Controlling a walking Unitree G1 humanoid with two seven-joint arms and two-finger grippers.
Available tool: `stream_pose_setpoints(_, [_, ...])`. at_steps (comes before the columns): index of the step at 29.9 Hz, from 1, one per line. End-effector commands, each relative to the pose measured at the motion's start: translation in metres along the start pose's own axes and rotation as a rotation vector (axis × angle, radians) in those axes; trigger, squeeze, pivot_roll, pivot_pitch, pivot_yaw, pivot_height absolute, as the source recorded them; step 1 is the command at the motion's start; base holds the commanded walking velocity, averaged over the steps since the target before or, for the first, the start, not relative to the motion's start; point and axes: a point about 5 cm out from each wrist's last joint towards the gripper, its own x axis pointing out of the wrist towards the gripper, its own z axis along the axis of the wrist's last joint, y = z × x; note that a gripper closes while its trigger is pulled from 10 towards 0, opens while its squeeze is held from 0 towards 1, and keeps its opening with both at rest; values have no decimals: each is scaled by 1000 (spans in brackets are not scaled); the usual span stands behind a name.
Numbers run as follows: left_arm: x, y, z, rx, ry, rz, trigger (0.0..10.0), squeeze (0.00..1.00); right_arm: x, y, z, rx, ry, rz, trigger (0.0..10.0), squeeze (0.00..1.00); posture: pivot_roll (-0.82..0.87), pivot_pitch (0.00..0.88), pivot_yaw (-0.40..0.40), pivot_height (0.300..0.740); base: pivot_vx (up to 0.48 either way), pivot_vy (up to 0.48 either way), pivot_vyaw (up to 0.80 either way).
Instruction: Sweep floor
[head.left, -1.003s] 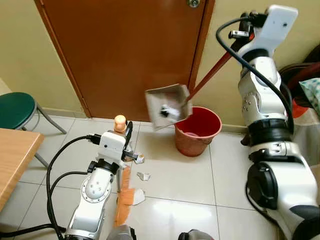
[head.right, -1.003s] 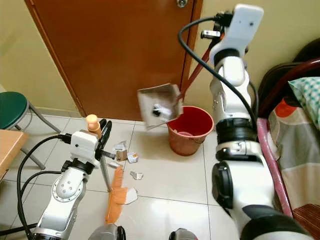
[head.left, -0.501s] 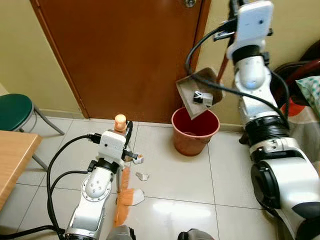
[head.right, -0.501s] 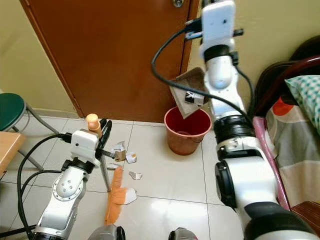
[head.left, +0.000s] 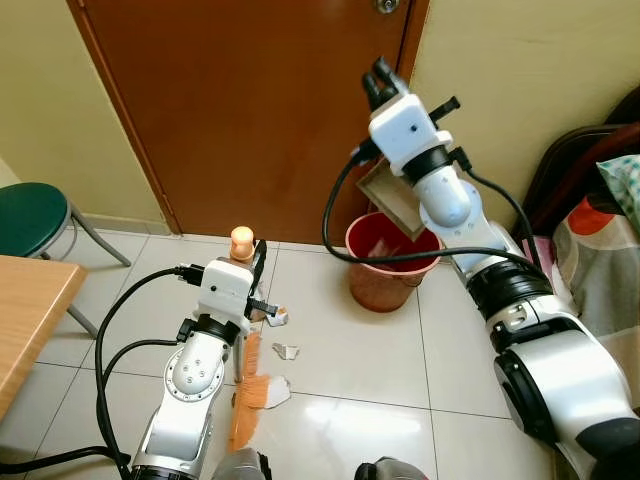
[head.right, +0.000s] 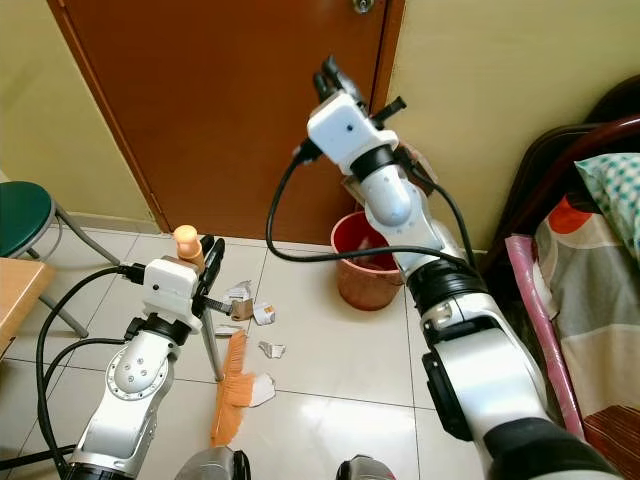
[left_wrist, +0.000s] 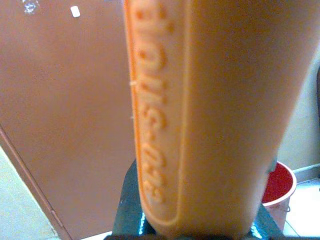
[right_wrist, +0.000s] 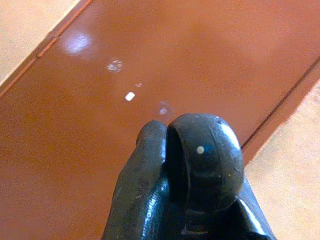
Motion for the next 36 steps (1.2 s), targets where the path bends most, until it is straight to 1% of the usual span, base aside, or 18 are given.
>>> stream_pose_setpoints(1, [3,-2,4,-14,-21,1,10000,0,7,-7,14,-28,-96,-18,10000,0,5,8,-48,740,0,0,0])
stream_pose_setpoints(4, [4,-2,5,-12,-22,1,10000,0,9,-10,19,-2,-116,-40,10000,0,5,8,-48,740,0,0,0])
stream_pose_setpoints(7, [4,-1,5,-9,-23,1,10000,0,17,-18,33,86,-166,-110,10000,0,5,7,-46,740,0,0,0])
stream_pose_setpoints(9, [4,-1,5,-8,-23,1,10000,0,23,-29,51,194,-228,-202,10000,0,5,7,-46,740,0,0,0])
stream_pose_setpoints(10, [5,-1,5,-7,-23,1,10000,0,27,-33,62,222,-267,-220,10000,0,4,5,-46,740,0,0,0])
stream_pose_setpoints(11, [5,-1,5,-7,-23,1,10000,0,27,-33,62,222,-267,-220,10000,0,4,5,-46,740,0,0,0])
stream_pose_setpoints(12, [5,-1,5,-8,-24,1,10000,0,32,-34,80,258,-330,-222,10000,0,4,5,-46,740,0,0,0])
stream_pose_setpoints(14, [6,-1,4,-7,-24,0,10000,0,35,-31,88,314,-348,-203,10000,0,1,4,-47,740,0,0,0])
stream_pose_setpoints(18, [6,-1,4,2,-19,0,10000,0,36,-19,83,477,-270,-195,10000,0,0,4,-48,740,0,0,0])
stream_pose_setpoints(19, [5,0,2,8,-12,8,10000,0,30,-6,72,552,-197,-182,10000,0,0,4,-48,740,0,0,0])
stream_pose_setpoints(23, [5,0,1,8,-8,8,10000,0,21,4,60,616,-120,-177,10000,0,0,4,-48,740,0,0,0])
stream_pose_setpoints(25, [3,-1,0,2,0,1,10000,0,0,18,40,674,1,-191,10000,0,5,11,-49,740,0,0,0])
stream_pose_setpoints(26, [3,-1,0,2,0,1,10000,0,0,18,40,674,1,-191,10000,0,5,11,-49,740,0,0,0])
stream_pose_setpoints(28, [0,-2,-3,-12,18,-1,10000,0,-17,28,31,683,64,-178,10000,0,5,16,-46,740,0,0,0])
stream_pose_setpoints(29, [0,-2,-3,-12,18,-1,10000,0,-17,28,31,683,64,-178,10000,0,5,16,-46,740,0,0,0])
stream_pose_setpoints(30, [-1,-1,-5,-24,32,6,10000,0,-37,35,18,696,143,-176,10000,0,4,19,-44,740,0,0,0])
stream_pose_setpoints(31, [-2,0,-5,-25,34,7,10000,0,-44,36,15,699,168,-177,10000,0,5,23,-42,740,0,0,0])
stream_pose_setpoints(36, [0,2,-3,-10,33,-4,10000,0,-66,36,4,627,227,-143,10000,0,2,35,-41,740,0,0,0])
